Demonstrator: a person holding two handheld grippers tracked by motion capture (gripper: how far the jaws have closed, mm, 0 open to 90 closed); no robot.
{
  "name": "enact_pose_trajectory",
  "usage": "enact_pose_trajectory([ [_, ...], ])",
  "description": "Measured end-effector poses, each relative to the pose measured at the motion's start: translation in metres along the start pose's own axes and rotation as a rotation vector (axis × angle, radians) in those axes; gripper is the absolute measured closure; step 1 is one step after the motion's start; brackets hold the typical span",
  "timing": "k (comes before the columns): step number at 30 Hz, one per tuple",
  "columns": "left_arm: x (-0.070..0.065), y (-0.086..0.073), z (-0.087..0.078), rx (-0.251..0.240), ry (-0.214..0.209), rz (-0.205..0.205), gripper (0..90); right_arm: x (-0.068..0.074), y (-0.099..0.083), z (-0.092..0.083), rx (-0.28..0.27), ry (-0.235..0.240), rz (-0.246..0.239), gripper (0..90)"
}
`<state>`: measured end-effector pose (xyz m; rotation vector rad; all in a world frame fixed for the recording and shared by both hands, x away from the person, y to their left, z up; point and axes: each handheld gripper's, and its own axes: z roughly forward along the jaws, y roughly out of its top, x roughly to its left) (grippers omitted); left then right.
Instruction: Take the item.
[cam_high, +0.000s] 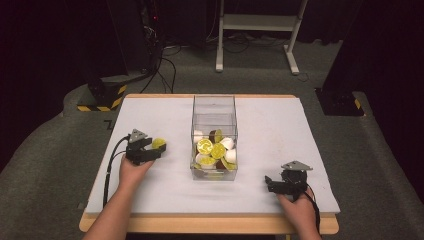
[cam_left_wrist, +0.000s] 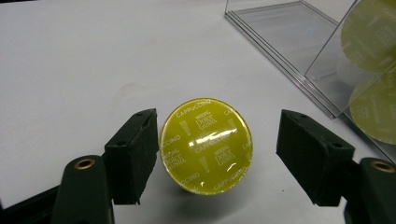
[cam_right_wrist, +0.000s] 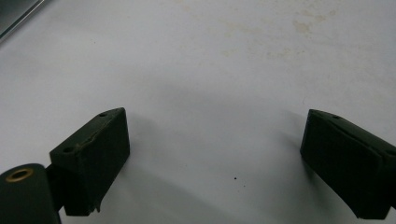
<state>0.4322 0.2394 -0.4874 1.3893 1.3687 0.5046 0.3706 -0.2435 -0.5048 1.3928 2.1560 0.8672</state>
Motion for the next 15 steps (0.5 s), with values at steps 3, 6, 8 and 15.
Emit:
enact_pose_trajectory([
  [3,-0.001,0.0,-0.006,-0.005,-0.005,-0.007,29.9,0.0,0.0,0.0,0.0,0.0,0.0,8.0],
  [6,-0.002,-0.001,-0.013,-0.005,-0.013,-0.004,29.8,0.0,0.0,0.0,0.0,0.0,0.0,8.0],
  [8,-0.003,-0.002,-0.018,-0.002,-0.021,-0.005,29.9,0.0,0.0,0.0,0.0,0.0,0.0,8.0],
  [15,-0.006,-0.008,-0.033,-0.001,-0.044,-0.004,29.3,0.0,0.0,0.0,0.0,0.0,0.0,8.0],
])
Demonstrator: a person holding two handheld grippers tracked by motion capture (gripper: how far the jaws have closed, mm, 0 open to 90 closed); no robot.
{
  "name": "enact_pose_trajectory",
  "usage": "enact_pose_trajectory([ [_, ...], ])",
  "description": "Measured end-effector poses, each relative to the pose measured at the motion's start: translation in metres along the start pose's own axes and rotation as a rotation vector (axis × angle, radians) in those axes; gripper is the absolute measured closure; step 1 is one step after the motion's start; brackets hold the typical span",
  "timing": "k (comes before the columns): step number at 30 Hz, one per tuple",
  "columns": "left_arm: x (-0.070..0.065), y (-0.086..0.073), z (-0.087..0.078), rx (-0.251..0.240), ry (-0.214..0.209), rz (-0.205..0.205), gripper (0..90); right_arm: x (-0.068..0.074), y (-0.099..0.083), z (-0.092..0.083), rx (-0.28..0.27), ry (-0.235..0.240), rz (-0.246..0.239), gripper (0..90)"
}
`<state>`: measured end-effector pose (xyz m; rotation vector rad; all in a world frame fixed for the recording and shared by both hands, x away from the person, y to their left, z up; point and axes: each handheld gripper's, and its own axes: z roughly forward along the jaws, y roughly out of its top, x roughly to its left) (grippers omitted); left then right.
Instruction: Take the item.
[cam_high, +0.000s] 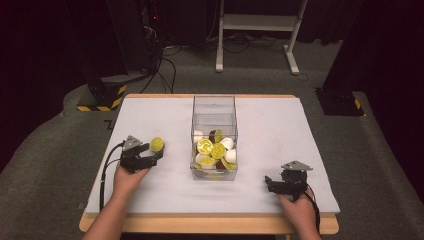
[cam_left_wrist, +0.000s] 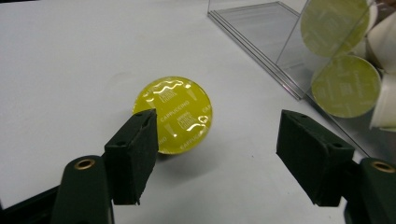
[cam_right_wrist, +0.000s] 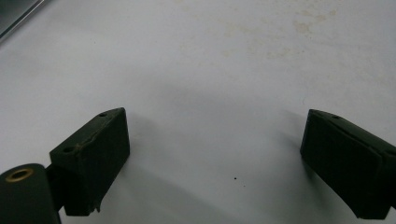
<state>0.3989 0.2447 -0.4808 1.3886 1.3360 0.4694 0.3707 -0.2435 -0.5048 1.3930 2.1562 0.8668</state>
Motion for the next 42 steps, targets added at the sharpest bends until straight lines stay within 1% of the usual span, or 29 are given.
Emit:
enact_pose_trajectory([
  [1,0.0,-0.002,-0.005,-0.005,-0.013,-0.009,29.3,0.0,0.0,0.0,0.001,0.001,0.0,8.0],
  [2,0.0,-0.002,-0.005,-0.005,-0.013,-0.009,29.1,0.0,0.0,0.0,0.001,0.001,0.0,8.0],
  [3,0.0,-0.005,-0.01,-0.008,-0.019,-0.011,28.7,0.0,0.0,0.0,0.001,0.0,0.0,8.0],
  [6,0.0,-0.009,-0.015,-0.002,-0.021,-0.005,27.1,0.0,0.0,0.0,0.0,0.001,0.001,8.0],
  [7,0.002,-0.012,-0.019,0.005,-0.023,-0.005,26.6,0.0,0.0,0.0,0.0,0.001,0.0,8.0],
  [8,0.003,-0.014,-0.022,0.017,-0.024,0.006,26.2,0.0,0.0,0.0,0.0,0.0,0.0,8.0],
  [9,0.004,-0.017,-0.023,0.019,-0.025,-0.003,25.8,0.0,0.0,0.0,0.0,0.0,0.0,8.0],
  [11,0.006,-0.022,-0.027,0.034,-0.026,0.001,25.4,0.0,0.0,0.0,0.0,0.0,0.0,8.0],
  [12,0.007,-0.025,-0.03,0.048,-0.029,0.013,25.5,0.0,0.0,0.0,0.0,0.0,0.001,8.0],
  [13,0.007,-0.025,-0.03,0.048,-0.029,0.013,25.5,0.0,0.0,0.0,0.001,0.0,0.0,8.0],
  [14,0.009,-0.032,-0.035,0.065,-0.023,0.028,25.2,0.0,0.0,0.0,0.001,0.0,0.0,8.0],
  [15,0.009,-0.035,-0.037,0.07,-0.017,0.044,25.1,0.0,0.0,0.0,0.0,0.0,0.001,8.0],
  [16,0.009,-0.035,-0.037,0.07,-0.017,0.044,25.1,0.0,0.0,0.0,0.0,0.0,0.001,8.0],
  [17,0.011,-0.041,-0.041,0.094,-0.004,0.078,24.9,0.0,0.0,0.0,0.001,0.0,0.0,8.0],
  [18,0.011,-0.041,-0.041,0.094,-0.004,0.078,24.7,0.0,0.0,0.0,0.001,0.0,0.0,8.0],
  [19,0.011,-0.048,-0.044,0.12,0.011,0.088,24.7,0.0,0.0,0.0,0.001,0.0,0.0,8.0],
  [20,0.01,-0.051,-0.044,0.122,0.026,0.094,24.5,0.0,0.0,0.0,0.0,0.0,0.001,8.0],
  [21,0.008,-0.053,-0.044,0.122,0.042,0.118,23.9,0.0,0.0,0.0,0.001,0.0,0.001,8.0],
  [22,0.008,-0.053,-0.044,0.122,0.042,0.118,23.2,0.0,0.0,0.0,0.0,0.0,0.0,8.0],
  [23,0.004,-0.058,-0.043,0.136,0.064,0.179,22.5,0.0,0.0,0.0,0.0,0.0,0.0,8.0],
  [24,0.004,-0.058,-0.043,0.136,0.064,0.179,22.0,0.0,0.0,0.0,0.0,0.0,0.0,8.0],
  [25,0.004,-0.058,-0.044,0.137,0.065,0.189,22.0,0.0,0.0,0.0,0.0,0.0,0.0,8.0],
  [26,0.005,-0.057,-0.043,0.144,0.064,0.186,21.9,0.0,0.0,0.0,0.0,0.0,0.001,8.1],
  [27,0.007,-0.056,-0.041,0.144,0.058,0.134,21.3,0.0,0.0,0.0,0.0,-0.001,0.0,8.1],
  [28,0.008,-0.055,-0.042,0.147,0.052,0.12,20.6,0.0,0.0,0.0,0.0,-0.001,-0.001,8.1],
  [31,0.008,-0.056,-0.042,0.151,0.056,0.136,20.5,0.001,0.0,0.0,-0.004,-0.007,-0.008,8.5],
  [35,0.008,-0.056,-0.042,0.147,0.053,0.124,20.6,0.001,0.0,0.0,-0.004,-0.008,-0.008,8.4],
  [39,0.008,-0.056,-0.042,0.151,0.052,0.13,20.6,0.001,0.0,0.0,-0.003,-0.004,-0.003,8.3],
  [42,0.008,-0.056,-0.041,0.146,0.052,0.12,20.7,0.001,0.0,0.0,-0.004,-0.005,-0.006,8.3],
])
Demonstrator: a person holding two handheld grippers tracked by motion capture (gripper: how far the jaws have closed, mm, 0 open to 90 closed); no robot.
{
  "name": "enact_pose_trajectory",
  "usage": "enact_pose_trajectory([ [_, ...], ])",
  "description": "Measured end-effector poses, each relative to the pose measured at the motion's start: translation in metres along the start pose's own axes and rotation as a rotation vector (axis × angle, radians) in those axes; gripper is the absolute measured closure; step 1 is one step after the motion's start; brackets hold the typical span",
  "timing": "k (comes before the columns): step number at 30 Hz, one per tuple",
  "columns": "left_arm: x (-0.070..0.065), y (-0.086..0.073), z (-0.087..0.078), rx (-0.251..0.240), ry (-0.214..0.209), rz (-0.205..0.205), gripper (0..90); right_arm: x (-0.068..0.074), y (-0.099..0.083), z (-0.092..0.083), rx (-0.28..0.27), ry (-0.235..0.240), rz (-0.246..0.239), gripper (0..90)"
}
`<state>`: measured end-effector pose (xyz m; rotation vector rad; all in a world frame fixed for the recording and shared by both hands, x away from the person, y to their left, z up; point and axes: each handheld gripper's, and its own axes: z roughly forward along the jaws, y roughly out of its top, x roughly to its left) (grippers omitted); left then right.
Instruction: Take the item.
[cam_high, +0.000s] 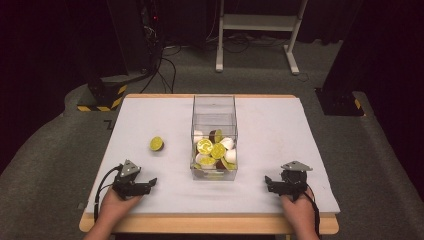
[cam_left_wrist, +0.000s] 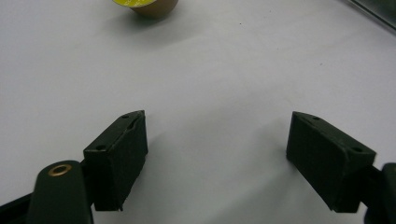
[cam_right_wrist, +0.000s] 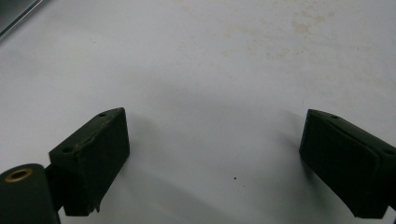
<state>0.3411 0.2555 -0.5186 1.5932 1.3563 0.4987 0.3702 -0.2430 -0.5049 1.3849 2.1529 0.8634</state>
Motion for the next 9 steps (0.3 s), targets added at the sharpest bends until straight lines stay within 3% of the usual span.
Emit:
enact_pose_trajectory([
  [9,0.0003,0.0001,-0.0001,0.003,0.0,0.004,20.7,0.0001,0.0,-0.0001,-0.001,-0.001,-0.001,8.4],
])
